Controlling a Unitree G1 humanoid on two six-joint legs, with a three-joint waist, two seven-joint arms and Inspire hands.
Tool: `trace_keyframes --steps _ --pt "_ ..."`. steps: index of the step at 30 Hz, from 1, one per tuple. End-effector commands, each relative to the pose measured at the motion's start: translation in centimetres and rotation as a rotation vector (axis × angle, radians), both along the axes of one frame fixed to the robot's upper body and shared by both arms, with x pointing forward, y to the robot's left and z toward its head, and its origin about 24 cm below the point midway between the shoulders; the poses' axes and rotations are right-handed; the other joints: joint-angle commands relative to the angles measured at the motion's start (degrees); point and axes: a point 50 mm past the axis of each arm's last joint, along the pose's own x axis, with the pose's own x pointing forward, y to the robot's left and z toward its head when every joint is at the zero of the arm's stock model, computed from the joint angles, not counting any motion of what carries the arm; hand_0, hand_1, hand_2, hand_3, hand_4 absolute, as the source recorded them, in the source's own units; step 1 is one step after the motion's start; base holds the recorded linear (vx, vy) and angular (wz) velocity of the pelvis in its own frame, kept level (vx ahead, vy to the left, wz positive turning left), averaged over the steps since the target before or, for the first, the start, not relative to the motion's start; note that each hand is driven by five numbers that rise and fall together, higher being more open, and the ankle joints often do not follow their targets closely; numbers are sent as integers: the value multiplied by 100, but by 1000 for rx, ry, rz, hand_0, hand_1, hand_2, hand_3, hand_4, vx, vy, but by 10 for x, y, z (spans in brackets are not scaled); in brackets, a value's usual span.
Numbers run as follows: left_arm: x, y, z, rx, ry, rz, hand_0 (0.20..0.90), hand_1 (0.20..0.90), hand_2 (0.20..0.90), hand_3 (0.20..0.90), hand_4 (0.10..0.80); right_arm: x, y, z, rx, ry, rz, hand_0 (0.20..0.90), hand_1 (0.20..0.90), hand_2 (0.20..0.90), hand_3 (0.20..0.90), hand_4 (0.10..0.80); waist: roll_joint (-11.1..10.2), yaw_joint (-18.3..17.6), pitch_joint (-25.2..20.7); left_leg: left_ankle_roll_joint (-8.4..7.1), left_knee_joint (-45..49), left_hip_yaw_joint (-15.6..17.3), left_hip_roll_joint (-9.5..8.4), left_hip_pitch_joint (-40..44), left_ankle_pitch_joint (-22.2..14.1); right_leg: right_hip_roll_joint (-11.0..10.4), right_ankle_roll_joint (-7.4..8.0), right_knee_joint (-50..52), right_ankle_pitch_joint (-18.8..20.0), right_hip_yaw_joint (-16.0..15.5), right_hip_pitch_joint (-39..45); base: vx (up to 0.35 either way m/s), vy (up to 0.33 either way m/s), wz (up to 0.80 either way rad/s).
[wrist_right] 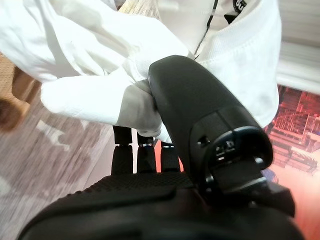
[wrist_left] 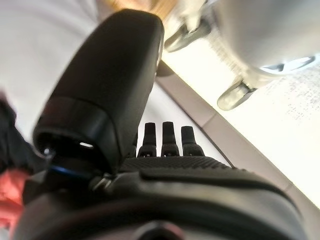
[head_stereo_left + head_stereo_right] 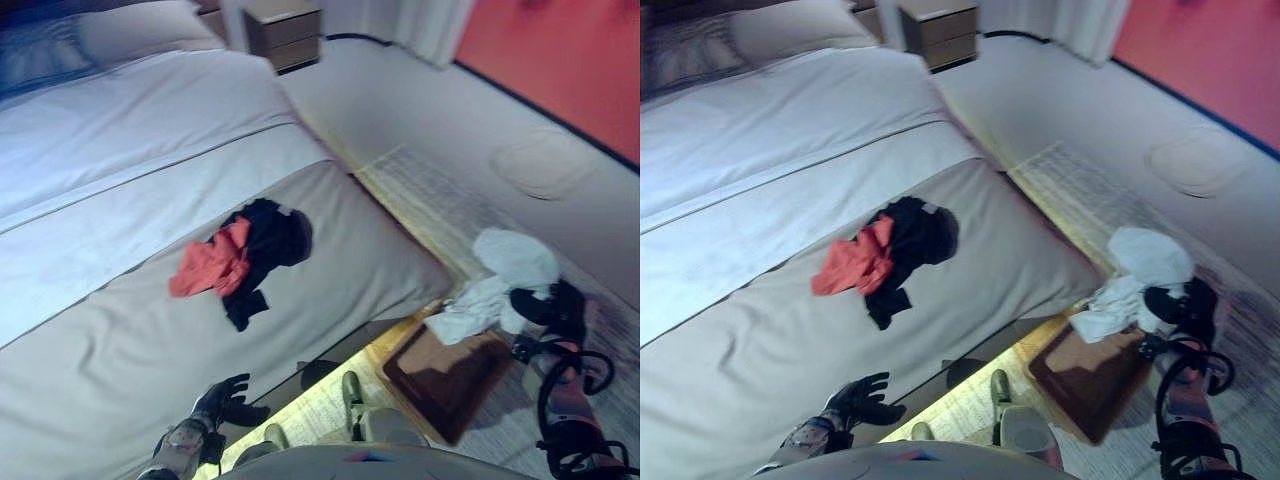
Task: Pick up the clothes from the bed and place them into the basket
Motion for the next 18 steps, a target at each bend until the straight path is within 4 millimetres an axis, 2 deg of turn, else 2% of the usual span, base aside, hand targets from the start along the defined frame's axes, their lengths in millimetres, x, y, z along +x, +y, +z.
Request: trace_keyframes --steps 1,2,3,4,5,6,7,8,9,10,12,14,18 --pt "17 11 10 -9 -104 85 900 900 900 900 800 32 -4 50 -83 -261 1 300 300 300 200 100 -316 103 -290 -75 782 -490 -476 -507 -340 -415 70 -935 -94 294 804 -18 -145 -50" --pt "16 6 9 -26 -114 81 900 900 900 900 800 31 -5 49 -92 -261 -14 300 300 300 200 100 -366 94 -308 -101 942 -470 -447 -513 -423 -362 -13 -1086 -136 340 871 -39 -149 -14" --pt "14 0 7 -31 -123 93 900 900 900 900 800 28 -8 48 -86 -267 -44 300 300 300 200 100 -447 96 -316 -141 1490 -510 -374 -672 -567 -336 -137 -1123 -191 418 899 -46 -119 1" --pt "11 -3 6 -30 -125 109 900 900 900 900 800 27 -11 48 -83 -269 -66 300 300 300 200 100 -524 124 -289 -202 2049 -628 -328 -854 -549 -350 -213 -1149 -185 468 918 -53 -116 -1" --pt "4 -5 4 -36 -128 138 900 900 900 900 800 24 -14 46 -83 -264 -111 300 300 300 200 100 -569 250 -201 -364 2961 -1195 -269 -1383 -280 -313 -333 -1202 -155 554 967 -30 -44 -4" --pt "2 -6 3 -41 -130 153 900 900 900 900 800 25 -13 44 -84 -257 -114 300 300 300 200 100 -537 335 -158 -396 3026 -1564 -349 -1605 -124 -258 -344 -1235 -149 661 1010 -4 83 -20" --pt "-2 -9 1 -55 -133 178 900 900 900 900 800 26 -9 40 -73 -249 -129 300 300 300 200 100 -462 526 -87 -426 2762 -2184 -582 -1914 193 -161 -325 -1285 -157 929 1093 51 212 -35" --pt "-7 -12 0 -67 -137 177 900 900 900 900 800 30 -3 37 -64 -244 -135 300 300 300 200 100 -387 695 -29 -318 1967 -2450 -690 -1804 30 -145 -231 -1274 -202 1153 1166 58 227 -75" --pt "-9 -12 0 -69 -139 170 900 900 900 900 800 31 -3 37 -65 -239 -136 300 300 300 200 100 -347 741 -21 -312 1588 -2442 -647 -1799 146 -138 -212 -1269 -217 1205 1184 44 195 -118" --pt "-10 -11 0 -64 -131 147 900 900 900 900 800 33 -3 34 -75 -215 -140 300 300 300 200 100 -314 774 -23 -218 1330 -2376 -712 -1680 63 -199 -196 -1293 -251 1195 1179 35 150 -129" --pt "-10 -8 -1 -38 -119 139 900 900 900 900 800 31 -4 27 -65 -181 -174 300 300 300 200 100 -203 779 -95 -225 817 -2488 -709 -1418 129 -240 -138 -1246 -285 1160 1180 38 135 -86" --pt "1 1 4 -33 -148 163 900 900 900 900 800 24 -4 20 -71 -147 -203 300 300 300 200 100 -123 712 -215 -250 366 -2375 -650 -1036 181 -296 -25 -1159 -317 1047 1124 80 78 -19" --pt "14 11 11 12 -169 182 900 900 900 900 800 7 -19 3 -63 -79 -291 300 300 300 200 100 -73 705 -405 -225 4 -2434 -708 -765 197 -314 35 -1229 -284 902 1101 51 -3 -4"
